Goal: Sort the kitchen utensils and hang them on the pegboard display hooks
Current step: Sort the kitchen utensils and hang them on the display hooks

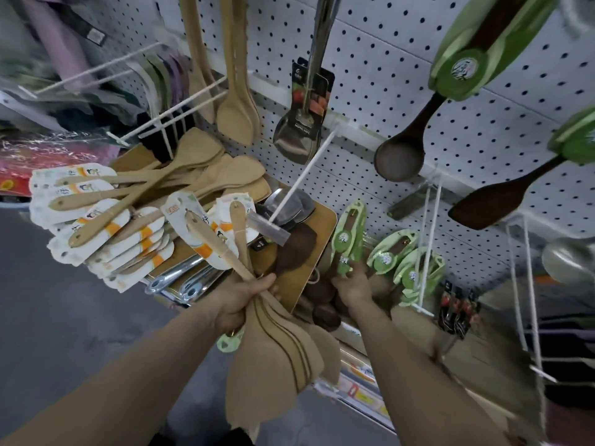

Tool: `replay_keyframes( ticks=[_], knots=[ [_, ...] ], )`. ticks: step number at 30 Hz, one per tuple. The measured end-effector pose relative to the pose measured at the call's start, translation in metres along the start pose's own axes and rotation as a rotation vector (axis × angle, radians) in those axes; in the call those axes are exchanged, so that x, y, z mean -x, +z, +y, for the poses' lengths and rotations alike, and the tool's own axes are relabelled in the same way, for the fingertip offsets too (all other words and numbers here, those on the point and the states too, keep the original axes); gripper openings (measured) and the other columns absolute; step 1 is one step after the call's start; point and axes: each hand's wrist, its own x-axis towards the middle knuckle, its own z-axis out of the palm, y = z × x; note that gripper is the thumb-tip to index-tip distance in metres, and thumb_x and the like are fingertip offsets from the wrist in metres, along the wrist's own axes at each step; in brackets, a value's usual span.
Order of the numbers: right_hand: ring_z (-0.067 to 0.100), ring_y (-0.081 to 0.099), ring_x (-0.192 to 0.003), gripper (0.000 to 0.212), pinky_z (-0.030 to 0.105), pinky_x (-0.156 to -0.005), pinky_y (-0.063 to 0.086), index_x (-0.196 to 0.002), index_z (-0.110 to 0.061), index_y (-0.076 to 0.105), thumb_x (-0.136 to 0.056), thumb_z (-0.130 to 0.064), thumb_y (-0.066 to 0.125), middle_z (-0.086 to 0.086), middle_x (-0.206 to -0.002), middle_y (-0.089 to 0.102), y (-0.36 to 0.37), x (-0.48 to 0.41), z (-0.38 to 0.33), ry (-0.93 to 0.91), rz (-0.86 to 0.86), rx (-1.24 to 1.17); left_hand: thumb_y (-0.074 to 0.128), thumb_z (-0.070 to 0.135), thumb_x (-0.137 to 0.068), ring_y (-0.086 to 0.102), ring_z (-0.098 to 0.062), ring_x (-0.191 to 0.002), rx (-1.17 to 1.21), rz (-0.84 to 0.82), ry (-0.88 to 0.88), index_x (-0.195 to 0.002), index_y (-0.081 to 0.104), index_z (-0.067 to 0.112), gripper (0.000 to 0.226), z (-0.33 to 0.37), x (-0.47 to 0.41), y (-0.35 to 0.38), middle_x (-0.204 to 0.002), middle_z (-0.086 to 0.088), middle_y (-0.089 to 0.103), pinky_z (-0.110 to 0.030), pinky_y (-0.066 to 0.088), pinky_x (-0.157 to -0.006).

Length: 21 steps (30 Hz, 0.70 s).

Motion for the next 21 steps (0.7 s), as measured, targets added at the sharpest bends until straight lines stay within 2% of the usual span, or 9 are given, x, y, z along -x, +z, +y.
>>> replay_keyframes(
  ticks=[2, 4, 7, 9, 11, 14, 16, 18, 21],
  knots=[
    [0.033, 0.06, -0.114, 0.045, 0.038, -0.099, 0.047, -0.132, -0.013, 0.055, -0.088, -0.01, 0.064, 0.015, -0.122, 0.065, 0.002, 0.009, 0.002, -0.023, -0.004, 0.027, 0.066, 0.003, -0.085, 0.07, -0.019, -0.064, 0.019, 0.005, 0.01, -0.122, 0.048, 0.006, 0.041, -0.002, -0.001, 0.0, -0.086, -0.015, 0.062, -0.031, 0.058, -0.055],
    [0.028, 0.065, -0.096, 0.023, 0.037, -0.088, 0.053, -0.109, -0.015, 0.065, -0.088, -0.007, 0.064, 0.012, -0.107, 0.07, 0.004, 0.024, -0.003, -0.078, -0.049, -0.023, 0.066, 0.006, -0.086, 0.071, -0.018, -0.071, -0.001, 0.005, 0.016, -0.12, 0.05, 0.002, 0.038, -0.003, 0.001, 0.0, -0.091, -0.015, 0.064, -0.033, 0.06, -0.059],
    [0.009, 0.06, -0.067, 0.013, 0.024, -0.065, 0.05, -0.089, -0.017, 0.064, -0.092, -0.004, 0.063, 0.004, -0.081, 0.066, 0.008, 0.061, -0.026, -0.208, -0.322, -0.166, 0.064, 0.008, -0.088, 0.07, -0.019, -0.078, -0.014, 0.011, 0.04, -0.101, 0.056, 0.0, 0.017, -0.001, 0.007, 0.0, -0.084, -0.013, 0.067, -0.034, 0.061, -0.066],
    [0.007, 0.063, -0.071, 0.004, 0.02, -0.069, 0.05, -0.095, -0.014, 0.066, -0.096, -0.013, 0.061, 0.0, -0.082, 0.067, 0.01, 0.088, -0.046, -0.275, -0.538, -0.174, 0.064, 0.012, -0.089, 0.07, -0.017, -0.068, -0.021, 0.016, 0.057, -0.092, 0.059, 0.001, 0.013, 0.002, 0.014, -0.001, -0.077, -0.011, 0.068, -0.031, 0.061, -0.062],
    [0.011, 0.063, -0.079, 0.011, 0.023, -0.073, 0.05, -0.104, -0.013, 0.064, -0.099, -0.021, 0.057, 0.0, -0.089, 0.068, 0.01, 0.107, -0.061, -0.27, -0.717, -0.218, 0.066, 0.018, -0.088, 0.067, -0.018, -0.061, -0.049, 0.038, 0.093, -0.087, 0.061, 0.001, 0.017, 0.006, 0.019, -0.006, -0.07, -0.01, 0.067, -0.03, 0.06, -0.059],
    [0.006, 0.06, -0.072, 0.02, 0.021, -0.066, 0.047, -0.115, -0.019, 0.057, -0.096, -0.022, 0.063, -0.004, -0.086, 0.067, 0.011, 0.123, -0.076, -0.236, -0.87, -0.208, 0.076, 0.036, -0.071, 0.066, -0.022, -0.07, -0.073, 0.055, 0.162, -0.09, 0.062, 0.004, 0.04, 0.018, 0.033, -0.019, -0.081, -0.012, 0.066, -0.038, 0.057, -0.073],
    [0.011, 0.061, -0.078, 0.026, 0.027, -0.073, 0.05, -0.116, -0.019, 0.057, -0.092, -0.017, 0.068, 0.004, -0.091, 0.07, 0.018, 0.134, -0.084, -0.265, -0.874, -0.116, 0.079, 0.043, -0.06, 0.065, -0.022, -0.076, -0.064, 0.064, 0.191, -0.089, 0.065, 0.006, 0.049, 0.023, 0.043, -0.03, -0.085, -0.012, 0.067, -0.043, 0.053, -0.085],
    [0.016, 0.063, -0.085, 0.022, 0.029, -0.078, 0.051, -0.11, -0.017, 0.063, -0.09, -0.018, 0.071, 0.011, -0.097, 0.07, 0.027, 0.147, -0.095, -0.323, -0.798, -0.075, 0.075, 0.042, -0.073, 0.064, -0.025, -0.077, -0.05, 0.083, 0.232, -0.09, 0.065, 0.008, 0.039, 0.027, 0.055, -0.038, -0.083, -0.012, 0.066, -0.045, 0.051, -0.086],
    [0.007, 0.064, -0.069, 0.015, 0.023, -0.071, 0.052, -0.105, -0.014, 0.067, -0.091, -0.016, 0.07, 0.002, -0.082, 0.071, 0.039, 0.169, -0.12, -0.382, -0.692, -0.084, 0.064, 0.042, -0.087, 0.063, -0.027, -0.073, -0.018, 0.154, 0.29, -0.096, 0.059, 0.007, 0.036, 0.037, 0.069, -0.054, -0.079, -0.012, 0.064, -0.04, 0.055, -0.069]
  ],
)
